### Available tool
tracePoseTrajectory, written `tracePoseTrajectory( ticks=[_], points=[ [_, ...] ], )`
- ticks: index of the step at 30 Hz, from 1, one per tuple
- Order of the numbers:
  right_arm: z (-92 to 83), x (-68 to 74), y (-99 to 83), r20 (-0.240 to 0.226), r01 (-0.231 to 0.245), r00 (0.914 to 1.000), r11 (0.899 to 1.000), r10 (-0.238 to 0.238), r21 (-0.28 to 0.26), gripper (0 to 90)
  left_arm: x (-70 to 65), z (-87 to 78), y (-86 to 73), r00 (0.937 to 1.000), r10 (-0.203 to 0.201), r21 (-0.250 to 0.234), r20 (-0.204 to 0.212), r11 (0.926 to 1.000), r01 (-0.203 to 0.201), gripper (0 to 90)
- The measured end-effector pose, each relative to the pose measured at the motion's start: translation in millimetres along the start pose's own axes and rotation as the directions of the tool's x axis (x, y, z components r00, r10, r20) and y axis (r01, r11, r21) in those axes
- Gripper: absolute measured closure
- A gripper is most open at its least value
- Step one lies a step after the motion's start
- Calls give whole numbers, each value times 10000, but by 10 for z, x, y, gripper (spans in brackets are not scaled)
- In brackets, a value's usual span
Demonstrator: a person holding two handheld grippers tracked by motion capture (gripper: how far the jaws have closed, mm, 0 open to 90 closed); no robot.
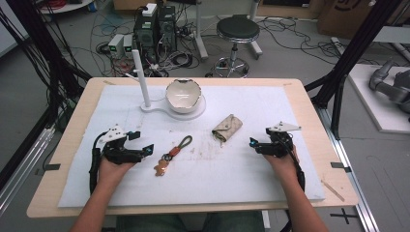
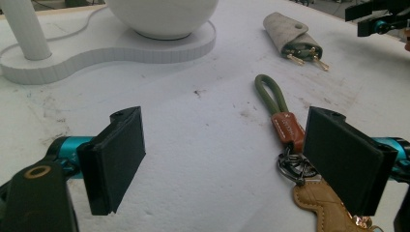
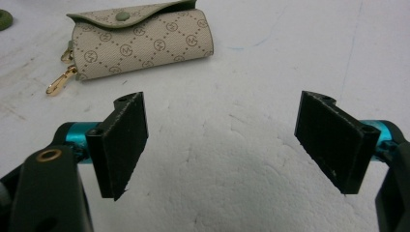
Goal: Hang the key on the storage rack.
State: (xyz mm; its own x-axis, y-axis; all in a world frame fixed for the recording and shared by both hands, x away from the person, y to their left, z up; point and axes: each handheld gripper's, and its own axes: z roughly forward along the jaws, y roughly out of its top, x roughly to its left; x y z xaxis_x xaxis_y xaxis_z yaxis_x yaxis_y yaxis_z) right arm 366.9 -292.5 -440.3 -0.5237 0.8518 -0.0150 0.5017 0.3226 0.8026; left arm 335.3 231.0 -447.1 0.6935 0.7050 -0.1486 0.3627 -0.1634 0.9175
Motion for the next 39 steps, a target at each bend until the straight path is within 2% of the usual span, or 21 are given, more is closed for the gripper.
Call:
tracePoseTrajectory(
  ticks=[8, 17, 25, 28, 33, 37, 39],
  points=[
    [14, -17, -11, 8, -116, 9999, 9999, 116, 121, 197, 16, 1, 4, 9998, -210, -142, -69, 9997, 209, 152],
    [-43, -2, -19, 186, 39, 9998, 9998, -43, 202, 197, 29, 6, 17, 9996, -280, -253, -33, 9993, 279, 152],
    [15, -1, -15, 212, 166, 9996, 9995, -172, 273, 197, -6, 1, 19, 10000, -97, -26, -13, 9999, 97, 152],
    [4, -23, -16, 225, -10, 9997, 9998, 5, 221, 197, -20, 7, 28, 9999, -66, 2, 89, 10000, 66, 152],
    [-1, -24, -15, 234, 10, 9997, 9998, -15, 201, 197, -52, 15, 89, 9993, -1, 79, 378, 10000, -2, 152],
    [-27, -8, -14, 303, 164, 9994, 9996, -172, 245, 197, -142, 60, 156, 9972, 35, 58, 741, 10000, -40, 152],
    [-43, -7, -14, 351, 139, 9993, 9997, -146, 180, 197, -171, 87, 164, 9970, 40, 143, 772, 9999, -51, 152]
  ],
)
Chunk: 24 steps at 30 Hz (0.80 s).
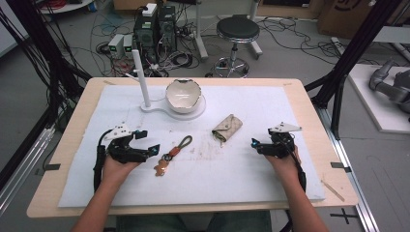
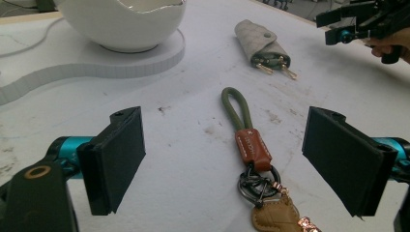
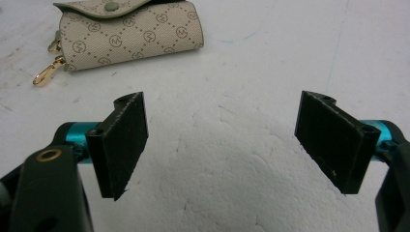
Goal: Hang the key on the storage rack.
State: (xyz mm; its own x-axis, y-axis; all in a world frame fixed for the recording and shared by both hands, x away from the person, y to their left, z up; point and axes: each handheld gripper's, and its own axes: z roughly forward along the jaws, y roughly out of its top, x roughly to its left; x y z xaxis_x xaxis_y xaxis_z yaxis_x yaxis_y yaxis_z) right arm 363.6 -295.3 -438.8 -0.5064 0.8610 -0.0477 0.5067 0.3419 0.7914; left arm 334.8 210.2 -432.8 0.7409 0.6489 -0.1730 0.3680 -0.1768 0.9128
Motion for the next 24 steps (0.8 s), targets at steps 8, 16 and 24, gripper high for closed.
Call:
tracePoseTrajectory(
  ticks=[8, 16, 24],
  points=[
    [1, -10, -10, 12, -29, 10000, 9999, 29, 97, 197, -82, 107, 32, 9996, -104, 193, 277, 9998, 98, 152],
    [11, -12, -8, -58, 11, 10000, 10000, -10, 80, 197, -248, 358, 36, 9989, 234, 801, 418, 9964, -267, 152],
    [33, -2, -7, -106, 50, 9999, 9999, -49, 148, 197, -309, 565, 4, 9995, 324, 1794, 3, 9833, -319, 152]
  ],
)
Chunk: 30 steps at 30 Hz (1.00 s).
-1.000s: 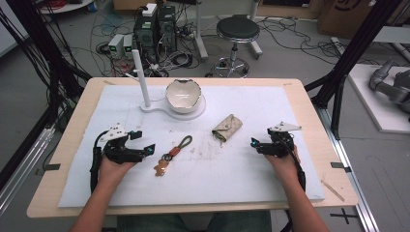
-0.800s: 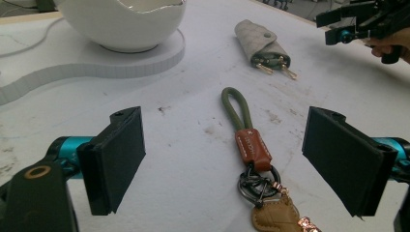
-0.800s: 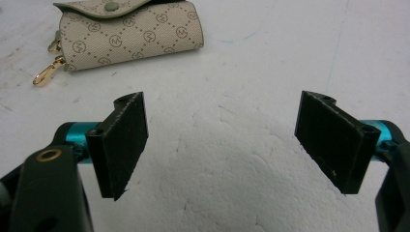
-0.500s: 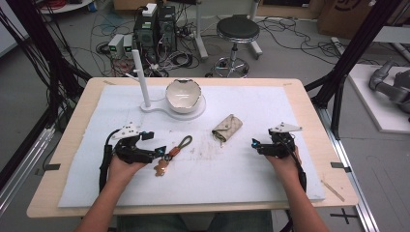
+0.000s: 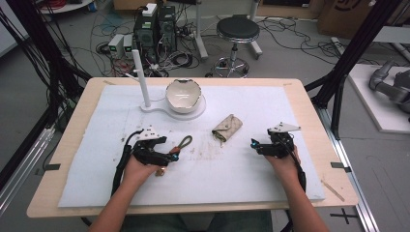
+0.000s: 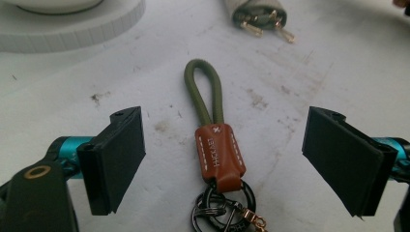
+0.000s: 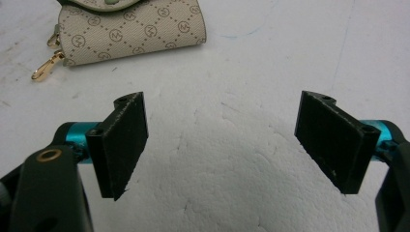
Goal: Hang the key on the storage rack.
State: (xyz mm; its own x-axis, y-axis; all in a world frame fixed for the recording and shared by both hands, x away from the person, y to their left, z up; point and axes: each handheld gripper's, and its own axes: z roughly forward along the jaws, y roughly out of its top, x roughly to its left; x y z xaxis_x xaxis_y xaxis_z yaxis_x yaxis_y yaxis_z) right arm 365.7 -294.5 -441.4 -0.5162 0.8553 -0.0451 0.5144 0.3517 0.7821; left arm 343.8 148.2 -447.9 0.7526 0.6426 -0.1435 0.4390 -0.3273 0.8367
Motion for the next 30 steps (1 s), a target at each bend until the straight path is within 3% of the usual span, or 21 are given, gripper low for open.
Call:
tracePoseTrajectory(
  ticks=[7, 10, 11, 13, 23, 30],
  points=[
    [16, 8, -1, -47, 83, 10000, 9999, -82, 64, 197, -10, 96, 10, 9991, 119, 726, -399, 9973, -90, 152],
    [34, 26, 0, -38, 198, 9998, 9997, -198, 149, 197, -46, 140, 23, 9978, 472, 1172, -461, 9922, -415, 204],
    [36, 32, 1, -53, 231, 9997, 9995, -230, 194, 197, -73, 171, 29, 9959, 712, 1468, -555, 9872, -624, 215],
    [41, 41, 2, -53, 290, 9996, 9993, -289, 221, 197, -85, 177, 34, 9939, 865, 1596, -682, 9844, -748, 233],
    [32, 45, 0, -20, 320, 9995, 9992, -319, 253, 197, -88, 139, 14, 9886, 930, 1462, -1186, 9864, -753, 387],
    [32, 40, -2, -67, 335, 9994, 9992, -334, 239, 197, -132, 117, -5, 9888, 1068, 1323, -1044, 9869, -926, 584]
  ],
)
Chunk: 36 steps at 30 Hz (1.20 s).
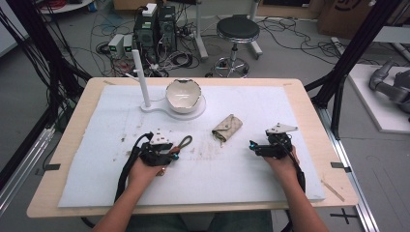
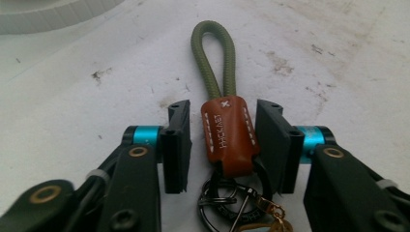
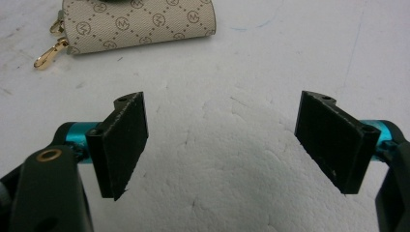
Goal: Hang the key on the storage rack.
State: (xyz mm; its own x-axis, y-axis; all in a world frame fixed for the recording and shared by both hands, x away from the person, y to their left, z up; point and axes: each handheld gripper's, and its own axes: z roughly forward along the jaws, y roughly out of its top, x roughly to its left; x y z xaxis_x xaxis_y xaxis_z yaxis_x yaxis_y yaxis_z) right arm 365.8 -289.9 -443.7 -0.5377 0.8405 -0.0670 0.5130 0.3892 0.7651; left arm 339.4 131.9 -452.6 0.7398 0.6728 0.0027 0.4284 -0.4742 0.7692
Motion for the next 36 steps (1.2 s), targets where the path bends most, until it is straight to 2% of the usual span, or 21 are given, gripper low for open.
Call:
tracePoseTrajectory(
  ticks=[2, 4, 5, 7, 9, 11, 12, 13, 15, 17, 20, 21, 24, 29, 33, 36],
  points=[
    [2, -2, -2, -4, -32, 10000, 10000, 32, 40, 197, -10, -1, -2, 9999, 54, -32, 146, 10000, -53, 662],
    [5, -1, -3, -21, -45, 10000, 10000, 46, 70, 197, -2, -4, -2, 9998, 56, -17, 182, 10000, -55, 674],
    [7, -2, -2, -38, -30, 10000, 10000, 30, 57, 197, 17, -8, -6, 9994, -177, -81, 305, 9998, 179, 680],
    [10, 1, -3, -20, -3, 10000, 10000, 3, 66, 197, 31, -13, -10, 9990, -257, -116, 373, 9996, 261, 690],
    [8, 5, -2, -22, -19, 10000, 10000, 20, 71, 197, 51, -30, -16, 9970, -491, -231, 597, 9985, 506, 692],
    [7, 6, -1, -42, 24, 10000, 10000, -23, 71, 197, 67, -100, -3, 9956, -678, -699, 643, 9949, 722, 693],
    [7, 6, -1, -42, 24, 10000, 10000, -23, 71, 197, 67, -100, -3, 9956, -678, -699, 643, 9949, 722, 693],
    [9, 8, -1, -57, 42, 10000, 9999, -42, 92, 197, 79, -164, 19, 9953, -752, -1048, 604, 9912, 812, 693],
    [13, 12, -1, -38, 82, 10000, 9999, -82, 106, 197, 90, -200, 34, 9956, -745, -1195, 572, 9895, 809, 693],
    [10, 23, 0, -43, 75, 10000, 9999, -74, 123, 197, 109, -290, 69, 9967, -698, -1468, 413, 9863, 751, 692],
    [5, 38, 3, -50, 107, 9999, 9999, -106, 136, 197, 160, -522, 152, 9980, -617, -2129, 130, 9750, 631, 692],
    [5, 38, 3, -50, 107, 9999, 9999, -106, 136, 197, 160, -522, 152, 9980, -617, -2129, 130, 9750, 631, 692],
    [2, 55, 5, -96, 159, 9998, 9998, -157, 157, 197, 231, -718, 216, 9980, -589, -2571, -229, 9650, 511, 692],
    [-5, 74, 16, -160, 107, 9998, 9999, -105, 84, 197, 408, -964, 343, 9929, -946, -3244, -722, 9436, 663, 692],
    [-6, 83, 19, -159, 94, 9998, 10000, -94, 26, 197, 540, -1102, 481, 9882, -992, -3474, -1164, 9362, 531, 690],
    [-9, 71, 17, -165, 24, 9999, 10000, -23, 41, 197, 629, -1168, 556, 9823, -1214, -3677, -1428, 9279, 613, 689]
  ],
)
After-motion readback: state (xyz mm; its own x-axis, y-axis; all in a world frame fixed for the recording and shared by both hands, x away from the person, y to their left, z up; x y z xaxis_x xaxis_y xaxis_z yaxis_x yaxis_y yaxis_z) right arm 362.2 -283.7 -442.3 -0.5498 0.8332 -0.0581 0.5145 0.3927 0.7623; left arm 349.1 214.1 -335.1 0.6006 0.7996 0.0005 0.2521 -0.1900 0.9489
